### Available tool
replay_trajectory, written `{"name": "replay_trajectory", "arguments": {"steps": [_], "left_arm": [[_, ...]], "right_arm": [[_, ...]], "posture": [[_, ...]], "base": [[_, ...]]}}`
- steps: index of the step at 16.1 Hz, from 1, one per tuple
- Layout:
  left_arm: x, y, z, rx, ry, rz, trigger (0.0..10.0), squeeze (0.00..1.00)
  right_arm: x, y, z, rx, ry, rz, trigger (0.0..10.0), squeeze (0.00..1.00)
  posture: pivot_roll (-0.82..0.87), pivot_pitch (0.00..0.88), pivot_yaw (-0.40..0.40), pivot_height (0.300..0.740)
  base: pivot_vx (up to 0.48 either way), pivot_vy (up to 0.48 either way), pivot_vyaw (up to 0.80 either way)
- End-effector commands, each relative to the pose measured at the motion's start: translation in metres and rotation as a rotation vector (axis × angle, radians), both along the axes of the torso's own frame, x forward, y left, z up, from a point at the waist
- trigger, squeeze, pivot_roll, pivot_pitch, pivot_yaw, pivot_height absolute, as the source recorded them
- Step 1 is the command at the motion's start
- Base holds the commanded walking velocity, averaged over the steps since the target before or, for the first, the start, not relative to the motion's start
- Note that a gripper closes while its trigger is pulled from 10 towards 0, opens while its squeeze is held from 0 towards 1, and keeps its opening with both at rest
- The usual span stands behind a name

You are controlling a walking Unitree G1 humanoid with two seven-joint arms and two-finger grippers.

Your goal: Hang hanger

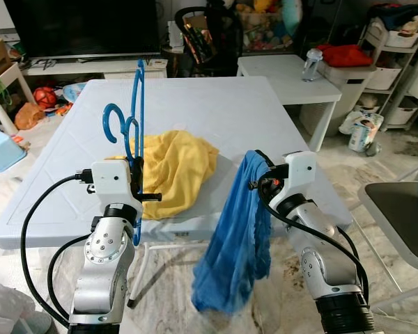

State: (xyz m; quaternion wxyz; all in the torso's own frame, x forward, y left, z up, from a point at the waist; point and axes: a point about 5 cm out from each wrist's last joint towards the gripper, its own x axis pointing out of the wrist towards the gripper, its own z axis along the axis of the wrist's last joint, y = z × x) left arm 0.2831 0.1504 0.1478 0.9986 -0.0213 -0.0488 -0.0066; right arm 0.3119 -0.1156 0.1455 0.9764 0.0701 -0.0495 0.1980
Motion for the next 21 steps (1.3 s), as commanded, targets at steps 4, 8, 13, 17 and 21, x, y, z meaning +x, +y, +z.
{"name": "replay_trajectory", "arguments": {"steps": [4, 8, 13, 17, 21], "left_arm": [[-0.021, 0.003, -0.019, -0.020, 0.073, 0.077, 10.0, 0.00], [-0.021, 0.010, -0.019, 0.006, 0.069, 0.112, 10.0, 0.00], [-0.011, 0.004, -0.013, 0.002, 0.050, 0.082, 10.0, 0.00], [-0.012, 0.005, -0.015, 0.003, 0.051, 0.090, 10.0, 0.00], [-0.013, 0.006, -0.016, 0.013, 0.053, 0.102, 10.0, 0.00]], "right_arm": [[0.088, 0.062, 0.102, 0.035, -0.105, 0.083, 10.0, 0.00], [0.084, 0.050, 0.072, -0.023, -0.047, 0.080, 10.0, 0.00], [0.088, 0.042, 0.048, -0.162, 0.033, 0.101, 10.0, 0.00], [0.083, 0.042, 0.020, -0.297, 0.109, 0.104, 10.0, 0.00], [0.082, 0.025, 0.000, -0.338, 0.234, 0.032, 10.0, 0.00]], "posture": [[0.09, 0.000, -0.137, 0.740], [0.07, 0.000, -0.118, 0.740], [0.04, 0.000, -0.091, 0.740], [0.04, 0.000, -0.094, 0.740], [0.05, 0.000, -0.100, 0.740]], "base": [[0.000, 0.000, 0.00], [0.000, 0.000, 0.00], [0.000, 0.000, 0.00], [0.000, 0.000, 0.00], [0.000, 0.000, 0.00]]}}
